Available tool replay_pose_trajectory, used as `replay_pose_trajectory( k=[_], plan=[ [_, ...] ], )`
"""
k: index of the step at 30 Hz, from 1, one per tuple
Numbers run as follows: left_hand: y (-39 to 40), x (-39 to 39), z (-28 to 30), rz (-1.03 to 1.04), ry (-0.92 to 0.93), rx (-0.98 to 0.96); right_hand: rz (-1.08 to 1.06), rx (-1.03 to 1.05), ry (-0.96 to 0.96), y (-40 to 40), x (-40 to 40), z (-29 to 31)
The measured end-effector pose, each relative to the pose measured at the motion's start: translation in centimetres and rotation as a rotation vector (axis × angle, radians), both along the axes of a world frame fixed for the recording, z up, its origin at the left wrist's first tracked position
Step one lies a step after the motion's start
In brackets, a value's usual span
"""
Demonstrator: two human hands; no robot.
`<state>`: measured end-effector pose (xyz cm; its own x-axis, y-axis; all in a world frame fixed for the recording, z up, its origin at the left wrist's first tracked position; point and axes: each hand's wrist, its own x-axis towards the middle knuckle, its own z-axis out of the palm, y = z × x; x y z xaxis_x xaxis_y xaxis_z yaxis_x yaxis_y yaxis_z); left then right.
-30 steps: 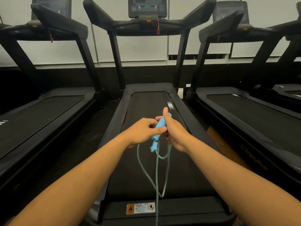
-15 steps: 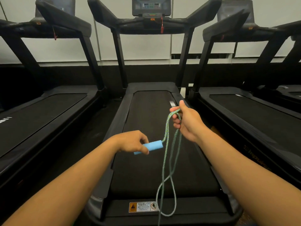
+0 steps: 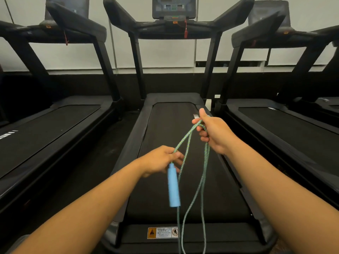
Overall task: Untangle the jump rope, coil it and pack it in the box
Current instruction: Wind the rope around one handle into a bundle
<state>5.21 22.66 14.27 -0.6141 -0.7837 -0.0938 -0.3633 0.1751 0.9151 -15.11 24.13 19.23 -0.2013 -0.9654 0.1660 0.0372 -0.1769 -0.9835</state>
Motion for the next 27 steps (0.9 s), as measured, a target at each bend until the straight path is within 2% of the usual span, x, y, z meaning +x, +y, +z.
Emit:
replay_pose_trajectory(
  k=[3, 5, 7, 9, 12, 14, 16, 18, 22, 25, 27],
  plan=[
    [-0.7, 1.0, 0.4, 0.082, 0.012, -0.058, -0.096, 0.049, 0.194, -0.1, -1.8, -0.8],
    [-0.9, 1.3, 0.8, 0.132, 0.066, -0.089, -0.141, 0.113, 0.448, 0.0, -2.6, -1.6],
    [-1.0, 1.3, 1.2, 0.167, 0.103, -0.088, -0.105, 0.208, 0.82, 0.1, -2.8, -2.3],
    [-0.9, 1.1, 1.5, 0.142, 0.121, -0.061, -0.024, 0.332, 1.096, -0.3, -2.4, -3.2],
    [-0.1, 0.7, 2.2, 0.067, 0.141, -0.034, 0.078, 0.389, 1.263, -0.4, -1.1, -4.3],
    [0.4, 0.4, 2.6, 0.041, 0.163, -0.026, 0.198, 0.303, 1.24, 0.1, -0.3, -4.5],
    [0.6, 0.2, 2.9, 0.027, 0.191, -0.012, 0.383, 0.15, 1.023, 0.9, 0.5, -4.5],
    [0.5, 0.3, 3.1, 0.013, 0.22, 0.013, 0.471, 0.033, 0.782, 0.9, 1.3, -4.8],
    [0.2, 1.1, 3.5, 0.008, 0.27, 0.05, 0.369, -0.076, 0.473, 0.0, 1.7, -5.1],
    [0.3, 2.1, 3.4, -0.006, 0.272, 0.079, 0.271, -0.156, 0.319, -0.3, 0.3, -3.5],
    [0.5, 2.4, 3.3, -0.067, 0.257, 0.106, 0.206, -0.217, 0.285, -0.2, -0.4, -2.4]
  ],
)
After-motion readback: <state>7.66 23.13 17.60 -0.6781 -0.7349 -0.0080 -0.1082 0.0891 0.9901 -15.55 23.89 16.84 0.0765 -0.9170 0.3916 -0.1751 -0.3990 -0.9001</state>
